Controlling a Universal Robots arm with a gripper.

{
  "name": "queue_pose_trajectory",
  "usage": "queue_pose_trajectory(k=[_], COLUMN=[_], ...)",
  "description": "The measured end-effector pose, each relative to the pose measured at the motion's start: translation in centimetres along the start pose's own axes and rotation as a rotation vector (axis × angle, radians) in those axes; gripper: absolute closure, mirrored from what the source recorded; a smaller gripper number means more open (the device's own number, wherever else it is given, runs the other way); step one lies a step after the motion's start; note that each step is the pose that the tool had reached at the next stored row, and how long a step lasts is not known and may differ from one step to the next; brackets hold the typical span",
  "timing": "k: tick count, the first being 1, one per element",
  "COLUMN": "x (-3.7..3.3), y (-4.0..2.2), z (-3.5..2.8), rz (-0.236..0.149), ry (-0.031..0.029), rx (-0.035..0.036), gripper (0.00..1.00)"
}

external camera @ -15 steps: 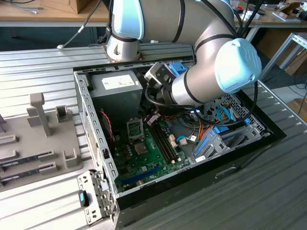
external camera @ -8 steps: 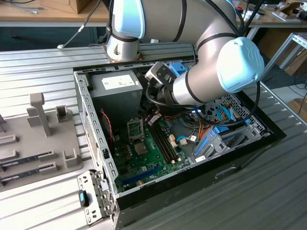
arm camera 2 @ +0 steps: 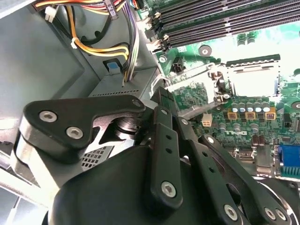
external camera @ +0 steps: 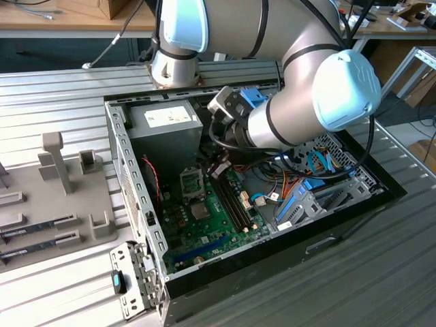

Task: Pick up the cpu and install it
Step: 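Close the cpu cover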

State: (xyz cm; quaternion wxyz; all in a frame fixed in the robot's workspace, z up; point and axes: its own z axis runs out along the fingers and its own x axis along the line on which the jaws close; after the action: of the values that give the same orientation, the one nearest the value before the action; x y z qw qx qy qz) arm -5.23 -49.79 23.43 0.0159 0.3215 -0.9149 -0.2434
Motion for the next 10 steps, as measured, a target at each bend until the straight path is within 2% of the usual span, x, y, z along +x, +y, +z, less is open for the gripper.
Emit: queue_pose_trajectory(k=[4,7,10], x=[-0.12,-0.61,-1.2], y=[-0.22,-0.75,-0.74], z=[0.05,0.43,1.2], rz=[0.002,0.008,0.012], ry=[0.0027,0.0125,0.0178], rx=[-0.003,-0.0112,-0.0161], gripper=[0.89,0.89,0.89])
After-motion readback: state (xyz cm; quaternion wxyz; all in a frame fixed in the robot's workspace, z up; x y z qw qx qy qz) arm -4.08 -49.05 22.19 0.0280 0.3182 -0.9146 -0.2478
